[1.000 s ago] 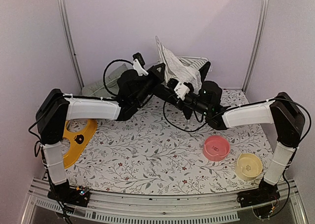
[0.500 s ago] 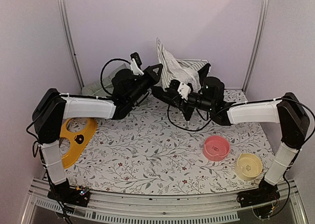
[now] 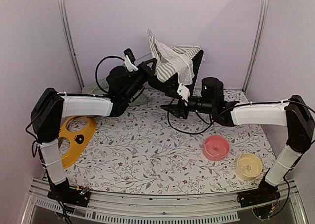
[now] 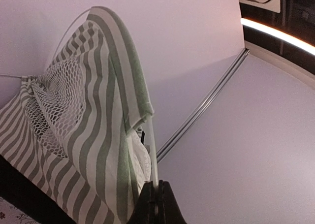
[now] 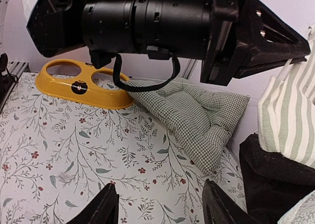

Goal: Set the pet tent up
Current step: Insert the tent pole into the pole socket of the pet tent.

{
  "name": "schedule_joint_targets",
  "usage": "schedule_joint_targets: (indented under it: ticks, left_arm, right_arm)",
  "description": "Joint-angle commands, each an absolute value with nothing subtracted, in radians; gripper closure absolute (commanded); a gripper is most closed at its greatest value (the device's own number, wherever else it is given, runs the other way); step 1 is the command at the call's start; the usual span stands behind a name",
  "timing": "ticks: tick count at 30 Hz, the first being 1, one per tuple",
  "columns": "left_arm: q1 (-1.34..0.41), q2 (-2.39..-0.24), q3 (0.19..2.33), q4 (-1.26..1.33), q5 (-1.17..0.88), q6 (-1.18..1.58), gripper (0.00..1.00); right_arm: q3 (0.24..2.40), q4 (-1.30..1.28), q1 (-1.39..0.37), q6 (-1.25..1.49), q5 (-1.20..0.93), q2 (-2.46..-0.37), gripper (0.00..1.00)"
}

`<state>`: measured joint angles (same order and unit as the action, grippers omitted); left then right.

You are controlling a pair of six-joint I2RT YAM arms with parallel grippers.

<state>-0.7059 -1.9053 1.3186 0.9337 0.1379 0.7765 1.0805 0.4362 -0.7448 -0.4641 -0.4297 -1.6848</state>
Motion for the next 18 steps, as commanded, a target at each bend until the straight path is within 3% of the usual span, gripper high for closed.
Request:
schedule_joint_targets:
  ticks: [1,7,18]
  left_arm:
    - [-0.695,-1.899,1.354,1.012,0.124,0.741,1.00]
    - [-0.691,-1.920,1.378,0.992,0.097,0.749,1.00]
    - [-0.687,-1.924,1.369,0.992,0.051,0.779,1.00]
  right_arm:
    - [1.108,0.350,-0.731,-0.301,-0.318,-1.600,0.38]
    - [1.293,0.113,-0.684,-0.129,-0.232,-1.628,0.41]
    - [1.254,0.119,-0.621,-0.188,-0.274,-1.561,0.37]
